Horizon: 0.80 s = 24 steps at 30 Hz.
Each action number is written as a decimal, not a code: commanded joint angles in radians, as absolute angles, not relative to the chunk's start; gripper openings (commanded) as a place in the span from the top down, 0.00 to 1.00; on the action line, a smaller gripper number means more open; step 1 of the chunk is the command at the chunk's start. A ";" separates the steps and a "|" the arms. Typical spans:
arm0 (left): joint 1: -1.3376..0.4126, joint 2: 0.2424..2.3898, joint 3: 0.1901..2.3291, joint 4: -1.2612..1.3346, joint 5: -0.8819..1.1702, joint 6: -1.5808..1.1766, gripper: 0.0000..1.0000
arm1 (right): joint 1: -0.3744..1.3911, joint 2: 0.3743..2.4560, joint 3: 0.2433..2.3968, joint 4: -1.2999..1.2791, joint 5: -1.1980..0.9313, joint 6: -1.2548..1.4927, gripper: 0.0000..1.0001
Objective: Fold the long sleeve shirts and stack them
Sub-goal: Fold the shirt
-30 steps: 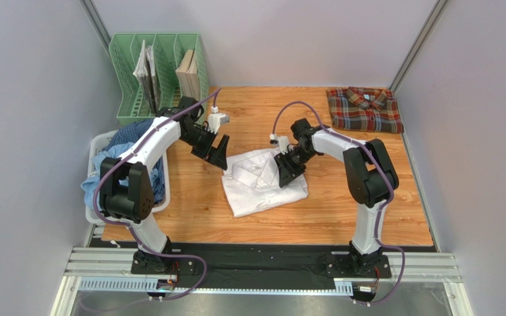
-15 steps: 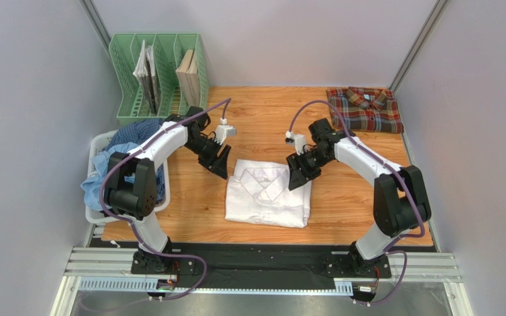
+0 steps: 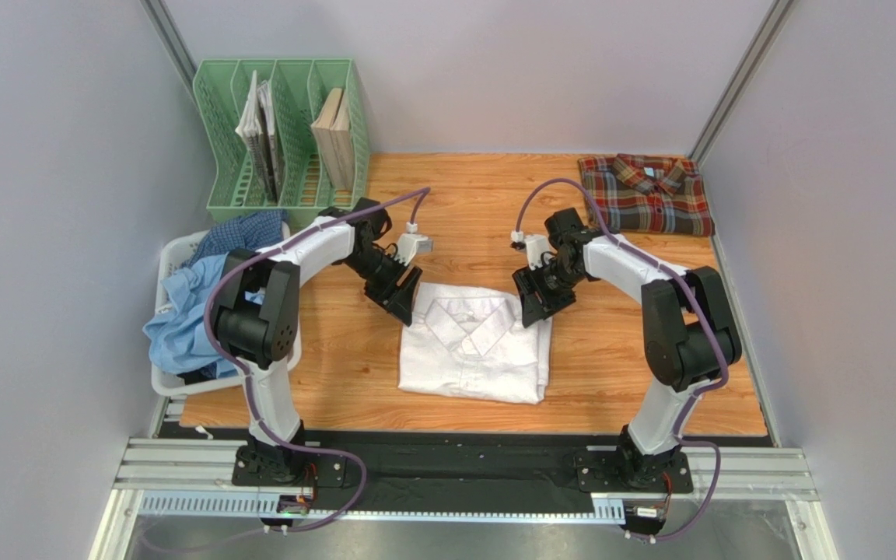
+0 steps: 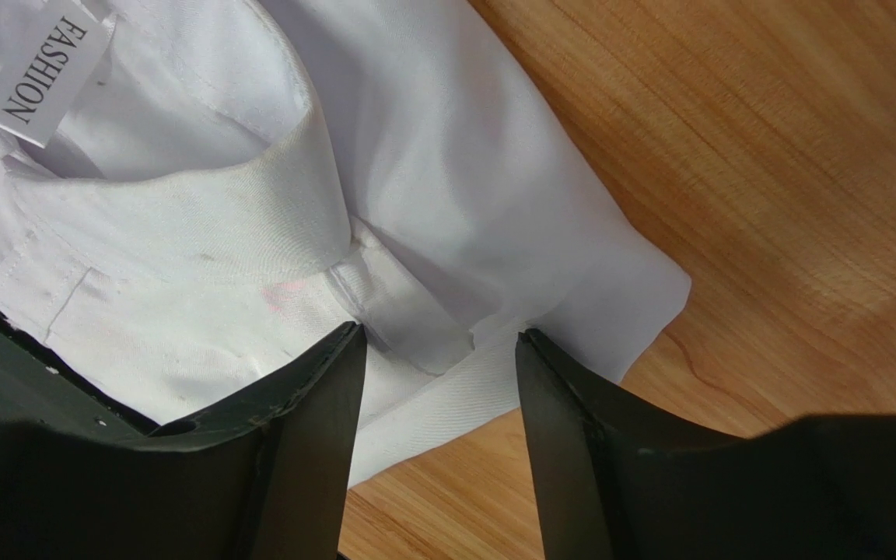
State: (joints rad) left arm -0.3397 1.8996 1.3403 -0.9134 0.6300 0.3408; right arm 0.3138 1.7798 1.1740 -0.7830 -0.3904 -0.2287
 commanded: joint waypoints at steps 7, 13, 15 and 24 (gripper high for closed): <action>-0.347 1.953 1.387 -0.876 0.695 0.316 0.39 | 0.319 1.787 1.204 -0.742 -0.426 -0.209 0.53; -0.348 1.948 1.396 -0.867 0.703 0.304 0.42 | 0.310 1.769 1.210 -0.741 -0.397 -0.184 0.46; -0.350 1.939 1.394 -0.861 0.709 0.301 0.43 | 0.305 1.767 1.210 -0.744 -0.414 -0.184 0.48; -0.359 1.944 1.390 -0.864 0.738 0.288 0.50 | 0.304 1.787 1.187 -0.773 -0.572 -0.178 0.66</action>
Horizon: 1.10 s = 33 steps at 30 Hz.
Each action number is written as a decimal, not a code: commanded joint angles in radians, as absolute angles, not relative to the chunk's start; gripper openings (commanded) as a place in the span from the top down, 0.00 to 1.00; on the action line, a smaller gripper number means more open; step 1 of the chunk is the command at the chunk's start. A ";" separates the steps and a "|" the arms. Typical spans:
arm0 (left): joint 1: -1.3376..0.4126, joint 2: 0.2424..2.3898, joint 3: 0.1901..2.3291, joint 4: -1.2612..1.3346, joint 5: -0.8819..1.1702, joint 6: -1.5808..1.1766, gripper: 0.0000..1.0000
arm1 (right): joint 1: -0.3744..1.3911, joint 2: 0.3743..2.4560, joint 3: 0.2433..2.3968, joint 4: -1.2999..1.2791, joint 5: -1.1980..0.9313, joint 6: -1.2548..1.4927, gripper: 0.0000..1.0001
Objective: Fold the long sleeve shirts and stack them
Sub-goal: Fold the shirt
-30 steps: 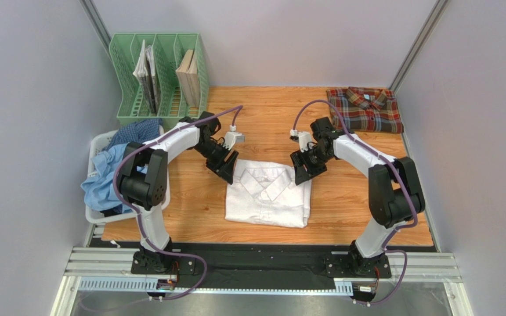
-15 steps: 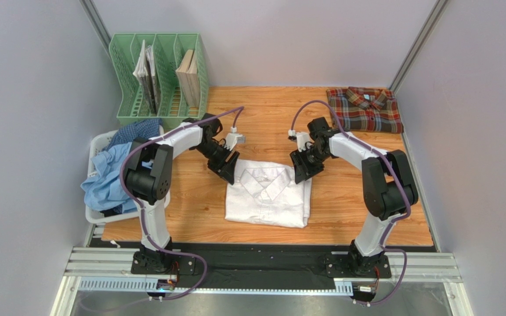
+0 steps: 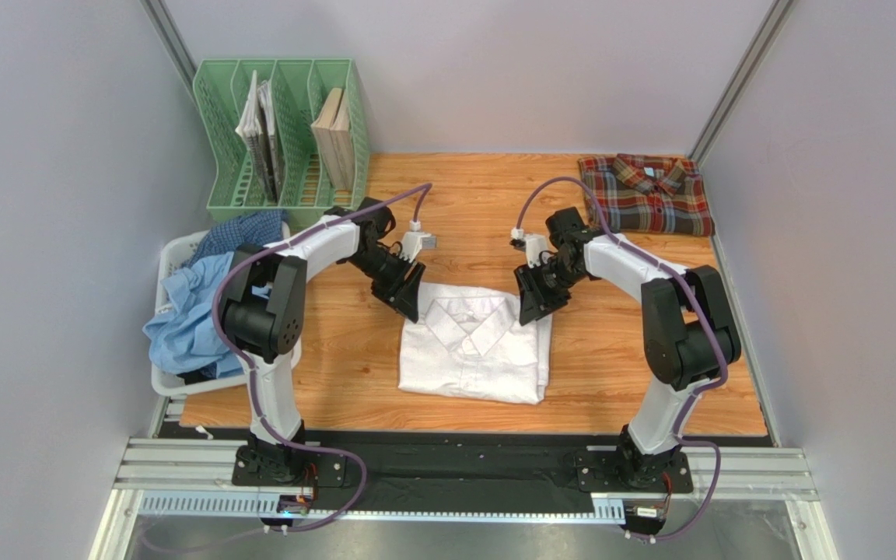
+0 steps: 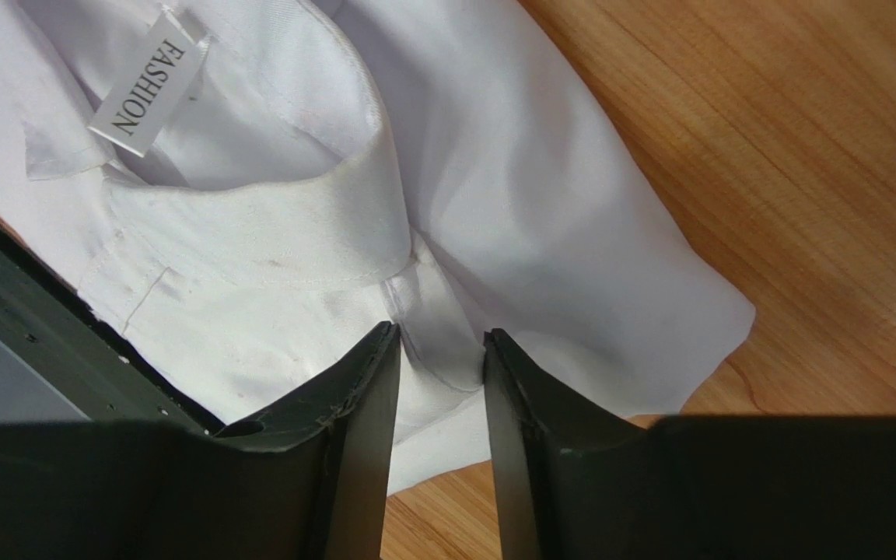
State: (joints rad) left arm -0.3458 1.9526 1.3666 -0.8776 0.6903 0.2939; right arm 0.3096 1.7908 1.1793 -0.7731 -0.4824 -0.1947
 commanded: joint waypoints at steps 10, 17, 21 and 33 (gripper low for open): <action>-0.367 1.895 1.382 -0.865 0.719 0.302 1.00 | 0.284 1.694 1.158 -0.790 -0.558 -0.176 1.00; -0.377 1.796 1.417 -0.839 0.721 0.302 1.00 | 0.227 1.566 1.131 -0.801 -0.506 -0.199 1.00; -0.390 1.835 1.471 -0.830 0.707 0.305 1.00 | 0.210 1.600 1.134 -0.793 -0.468 -0.230 1.00; -0.364 2.042 1.506 -0.690 0.542 0.229 1.00 | 0.155 1.819 1.241 -0.686 -0.368 -0.233 1.00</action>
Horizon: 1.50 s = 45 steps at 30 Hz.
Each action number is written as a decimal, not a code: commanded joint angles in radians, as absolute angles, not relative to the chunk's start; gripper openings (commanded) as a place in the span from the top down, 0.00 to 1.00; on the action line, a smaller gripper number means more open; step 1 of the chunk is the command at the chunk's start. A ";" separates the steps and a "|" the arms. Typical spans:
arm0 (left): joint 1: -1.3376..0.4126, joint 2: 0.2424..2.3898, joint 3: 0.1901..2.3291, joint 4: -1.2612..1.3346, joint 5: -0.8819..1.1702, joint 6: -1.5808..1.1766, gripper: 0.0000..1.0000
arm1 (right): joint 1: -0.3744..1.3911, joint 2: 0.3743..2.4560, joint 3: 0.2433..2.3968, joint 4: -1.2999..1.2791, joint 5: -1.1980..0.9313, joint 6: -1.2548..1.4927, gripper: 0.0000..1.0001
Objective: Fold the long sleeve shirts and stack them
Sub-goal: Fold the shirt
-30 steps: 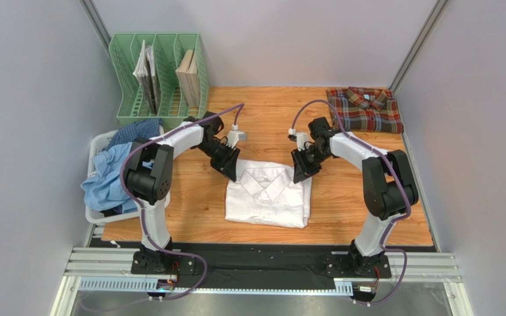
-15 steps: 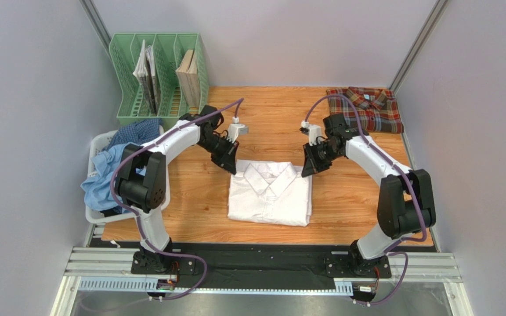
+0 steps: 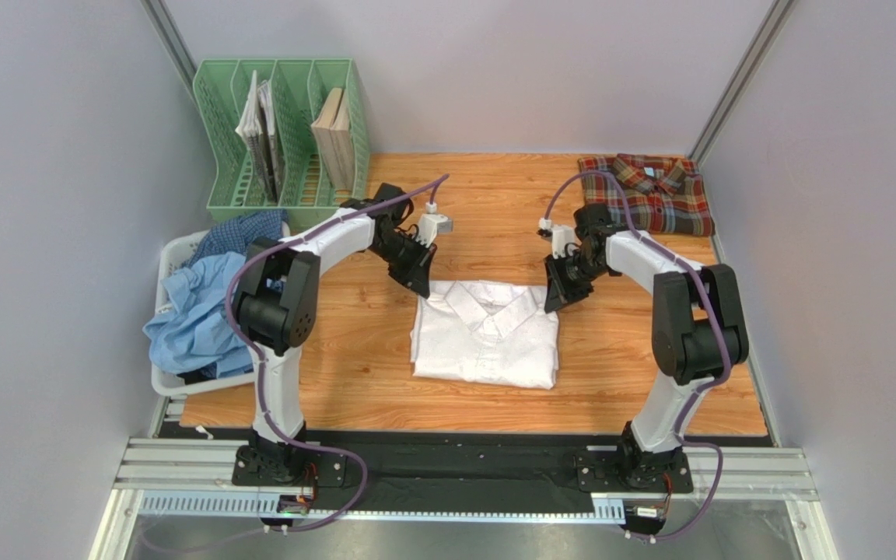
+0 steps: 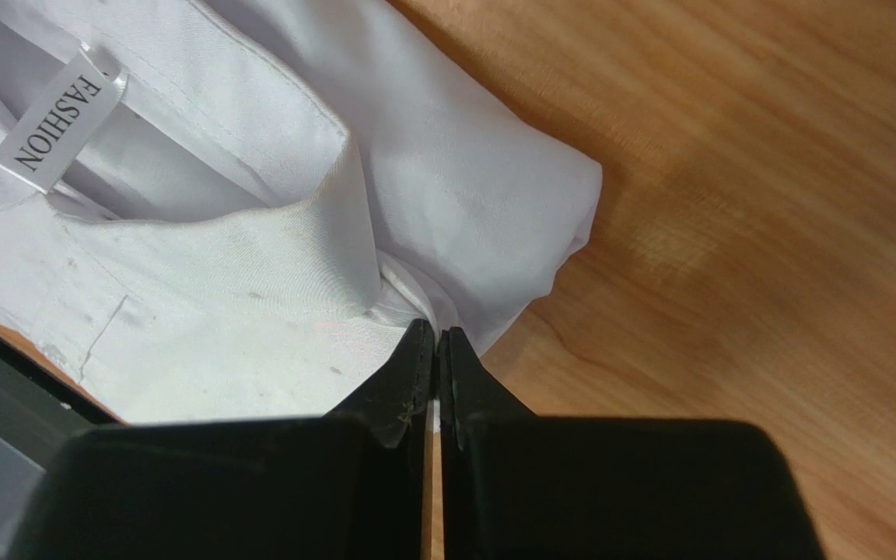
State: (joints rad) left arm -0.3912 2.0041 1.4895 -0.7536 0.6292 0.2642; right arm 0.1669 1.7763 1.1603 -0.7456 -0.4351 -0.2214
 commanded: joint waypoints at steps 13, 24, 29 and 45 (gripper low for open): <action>-0.331 1.574 1.398 -0.647 0.607 0.265 0.01 | 0.123 1.581 1.365 -0.830 -0.541 -0.199 0.27; -0.483 1.239 0.970 -0.318 0.867 -0.251 0.07 | 0.181 1.347 0.892 -0.404 -1.117 0.328 0.00; -0.621 1.380 0.786 0.039 0.955 -0.494 0.02 | 0.285 1.440 0.796 -0.333 -1.126 0.356 0.00; -0.451 1.800 0.808 -0.150 1.034 -0.364 0.06 | 0.130 1.994 0.940 -0.842 -1.216 -0.193 0.02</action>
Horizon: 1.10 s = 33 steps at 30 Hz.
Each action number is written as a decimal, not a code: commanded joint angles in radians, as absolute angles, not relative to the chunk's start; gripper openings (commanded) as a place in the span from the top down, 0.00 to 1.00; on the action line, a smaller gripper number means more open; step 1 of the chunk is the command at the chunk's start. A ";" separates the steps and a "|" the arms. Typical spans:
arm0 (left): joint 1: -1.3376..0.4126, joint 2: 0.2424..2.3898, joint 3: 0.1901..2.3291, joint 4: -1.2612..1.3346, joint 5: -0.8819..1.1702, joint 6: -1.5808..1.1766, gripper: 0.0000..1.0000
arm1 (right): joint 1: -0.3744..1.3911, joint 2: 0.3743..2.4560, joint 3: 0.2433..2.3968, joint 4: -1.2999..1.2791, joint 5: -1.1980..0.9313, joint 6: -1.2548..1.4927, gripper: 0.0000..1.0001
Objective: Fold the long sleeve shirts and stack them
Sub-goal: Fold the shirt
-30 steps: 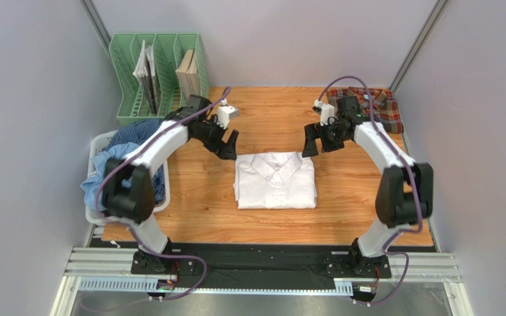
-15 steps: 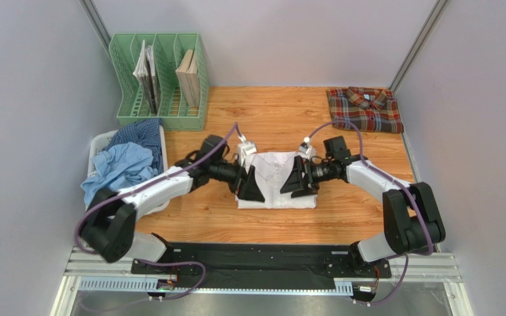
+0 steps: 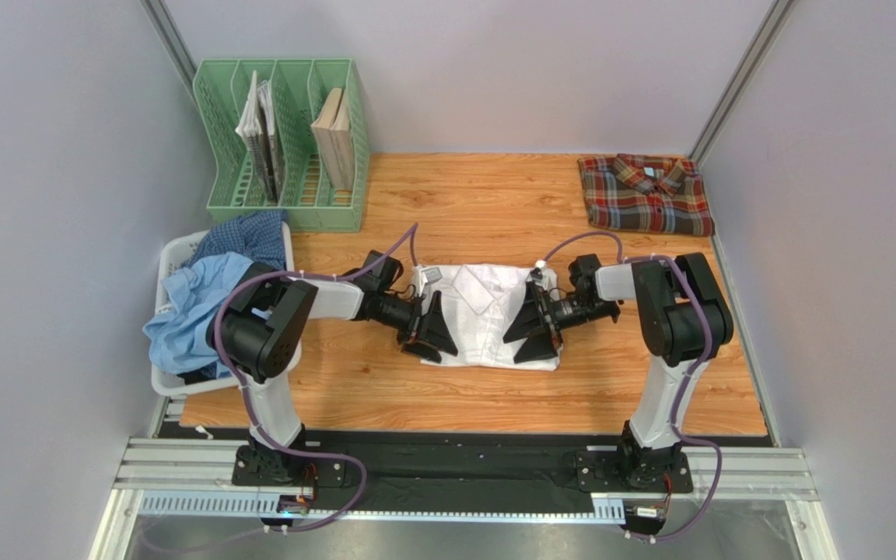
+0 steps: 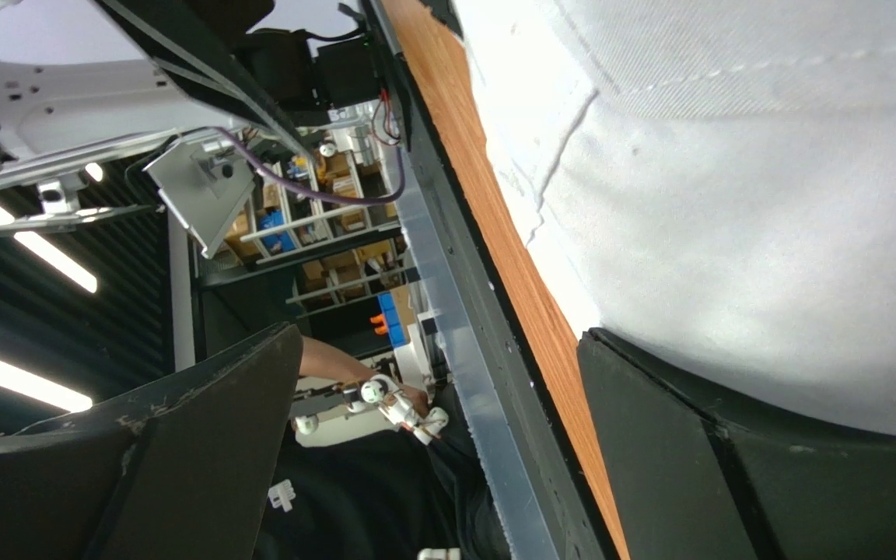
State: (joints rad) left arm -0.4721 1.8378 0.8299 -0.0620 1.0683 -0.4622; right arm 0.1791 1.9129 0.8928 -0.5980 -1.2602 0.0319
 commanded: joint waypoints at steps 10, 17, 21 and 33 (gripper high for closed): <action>-0.454 1.627 1.116 -0.297 1.008 -0.181 0.09 | 0.071 1.882 1.318 -1.148 -1.234 -0.300 0.07; -0.433 1.986 1.388 -0.221 0.919 -0.345 0.15 | 0.060 2.031 1.416 -0.744 -0.983 -0.008 0.20; -0.376 2.088 1.390 -0.207 0.881 -0.405 0.17 | 0.035 2.124 1.465 -0.703 -0.812 0.034 0.25; -0.428 1.651 1.287 -0.383 0.565 0.103 0.22 | -0.036 1.667 1.207 -0.737 -0.872 0.078 0.29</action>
State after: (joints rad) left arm -0.3466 1.8961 1.2430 -0.2924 0.7700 -0.2546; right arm 0.0296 1.9961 1.3666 -0.7818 -0.8906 0.0021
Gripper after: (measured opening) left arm 0.795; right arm 0.721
